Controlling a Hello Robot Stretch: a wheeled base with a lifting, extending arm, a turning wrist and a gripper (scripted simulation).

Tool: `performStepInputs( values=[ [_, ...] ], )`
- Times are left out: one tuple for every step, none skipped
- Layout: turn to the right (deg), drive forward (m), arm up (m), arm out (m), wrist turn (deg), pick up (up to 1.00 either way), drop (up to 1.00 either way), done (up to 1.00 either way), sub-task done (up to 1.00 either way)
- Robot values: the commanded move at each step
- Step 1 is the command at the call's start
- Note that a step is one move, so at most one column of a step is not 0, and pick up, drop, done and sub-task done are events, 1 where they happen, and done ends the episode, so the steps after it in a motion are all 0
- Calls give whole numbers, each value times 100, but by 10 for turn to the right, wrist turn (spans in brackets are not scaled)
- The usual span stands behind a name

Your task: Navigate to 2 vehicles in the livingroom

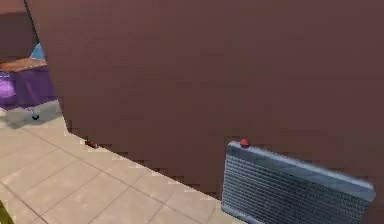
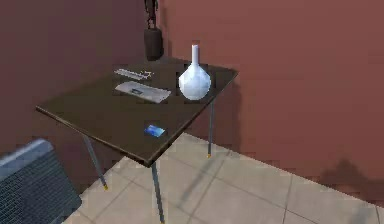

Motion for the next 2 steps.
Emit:
performStepInputs(
  values=[
    [300,0,0,0,0,0,0,0,0],
    [0,15,0,0,0,0,0,0,0]
  ],
)
